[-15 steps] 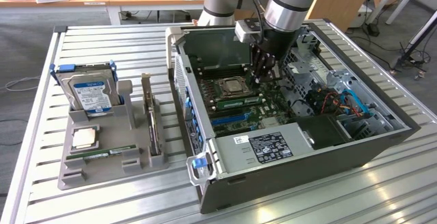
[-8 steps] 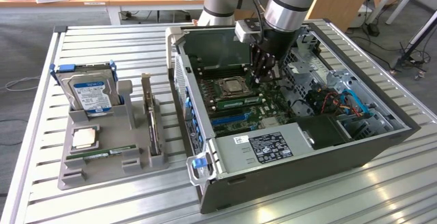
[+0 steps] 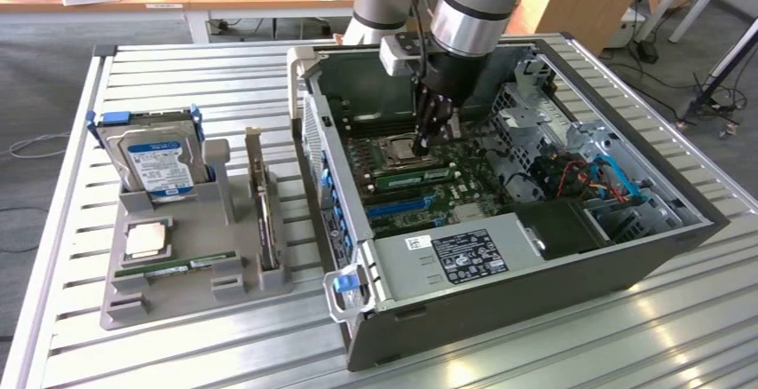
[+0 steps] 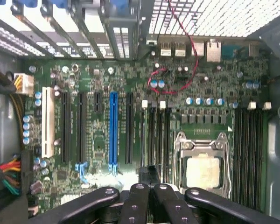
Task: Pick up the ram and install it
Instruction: 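Press down the ram until it locks into place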
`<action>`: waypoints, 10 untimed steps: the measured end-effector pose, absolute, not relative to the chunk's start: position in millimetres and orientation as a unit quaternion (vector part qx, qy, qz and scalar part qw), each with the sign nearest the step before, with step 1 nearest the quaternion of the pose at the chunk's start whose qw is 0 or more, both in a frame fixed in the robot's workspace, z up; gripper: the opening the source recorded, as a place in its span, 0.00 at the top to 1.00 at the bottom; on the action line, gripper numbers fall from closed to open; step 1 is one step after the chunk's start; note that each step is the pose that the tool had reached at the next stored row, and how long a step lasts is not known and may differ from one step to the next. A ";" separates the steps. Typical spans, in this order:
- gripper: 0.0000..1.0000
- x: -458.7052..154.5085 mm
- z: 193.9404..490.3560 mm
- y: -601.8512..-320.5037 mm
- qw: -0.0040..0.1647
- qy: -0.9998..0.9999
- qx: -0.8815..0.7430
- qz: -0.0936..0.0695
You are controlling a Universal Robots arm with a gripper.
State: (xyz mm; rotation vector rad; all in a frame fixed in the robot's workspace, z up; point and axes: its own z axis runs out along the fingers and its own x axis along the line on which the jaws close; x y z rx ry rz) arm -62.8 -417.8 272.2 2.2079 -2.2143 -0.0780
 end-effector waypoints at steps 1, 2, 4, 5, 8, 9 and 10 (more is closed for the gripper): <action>0.89 -64.8 272.2 -417.8 0.007 -0.708 0.706 -0.025; 0.89 -67.0 272.2 -417.8 0.007 -0.708 0.706 -0.025; 0.89 -71.1 272.2 -417.8 0.007 -0.708 0.706 -0.025; 0.89 -73.2 272.2 -417.8 0.007 -0.708 0.706 -0.025; 0.89 -79.1 272.1 -417.8 0.007 -0.708 0.706 -0.025; 0.89 -81.0 272.2 -417.8 0.007 -0.708 0.706 -0.025; 0.89 -82.8 272.2 -417.8 0.007 -0.708 0.706 -0.025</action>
